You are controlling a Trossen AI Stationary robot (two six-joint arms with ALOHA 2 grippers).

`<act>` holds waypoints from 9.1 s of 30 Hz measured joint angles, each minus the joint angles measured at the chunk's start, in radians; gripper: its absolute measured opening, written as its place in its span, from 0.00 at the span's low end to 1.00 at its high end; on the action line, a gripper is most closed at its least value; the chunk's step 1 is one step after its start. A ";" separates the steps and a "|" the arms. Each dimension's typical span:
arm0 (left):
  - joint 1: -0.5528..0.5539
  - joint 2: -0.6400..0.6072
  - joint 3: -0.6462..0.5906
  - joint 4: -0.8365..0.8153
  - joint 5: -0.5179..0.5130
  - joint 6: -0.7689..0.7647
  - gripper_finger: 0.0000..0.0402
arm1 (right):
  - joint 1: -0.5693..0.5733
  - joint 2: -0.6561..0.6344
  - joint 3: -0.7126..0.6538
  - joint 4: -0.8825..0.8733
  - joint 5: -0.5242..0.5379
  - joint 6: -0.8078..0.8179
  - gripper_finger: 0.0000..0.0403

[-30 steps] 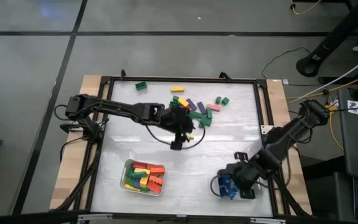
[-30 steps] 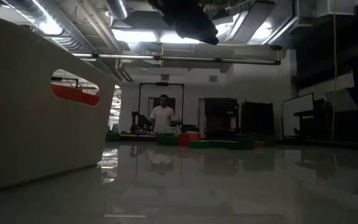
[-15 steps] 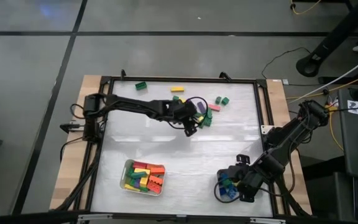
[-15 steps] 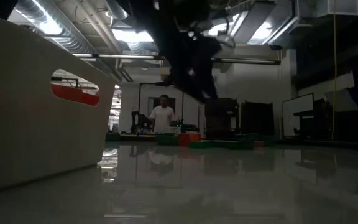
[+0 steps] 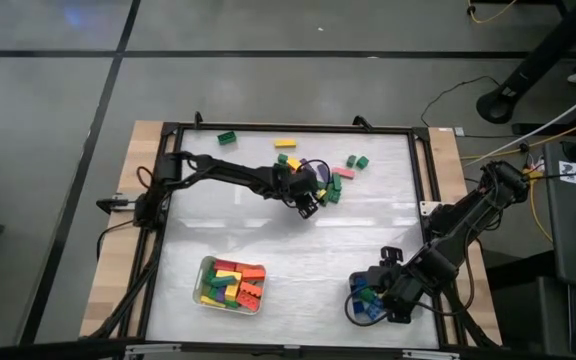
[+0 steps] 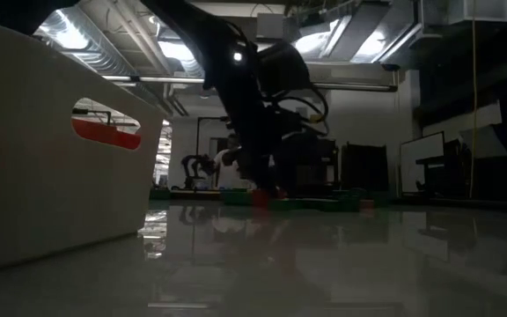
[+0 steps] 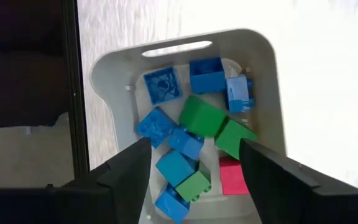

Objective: Sort blocks by size
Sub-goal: Put the rectangular green block into the white bin, then put the rectangular green game piece into the white bin, then put the rectangular green block into the white bin

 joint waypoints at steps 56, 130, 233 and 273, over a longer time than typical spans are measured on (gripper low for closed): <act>-0.682 -0.393 0.000 -0.685 0.303 -0.171 0.35 | -1.110 0.009 -0.124 0.241 0.110 -0.371 0.60; -0.685 -0.364 0.000 -0.582 -0.327 0.091 0.52 | -1.088 0.291 0.002 0.312 -0.440 -0.423 0.36; -0.861 -0.345 0.000 -0.692 0.209 -0.453 0.45 | -0.807 0.290 0.039 0.389 -0.008 -1.426 0.62; -0.858 -0.345 0.000 -0.567 -0.072 -0.272 0.45 | -0.875 0.452 0.039 0.395 -0.144 -1.238 0.24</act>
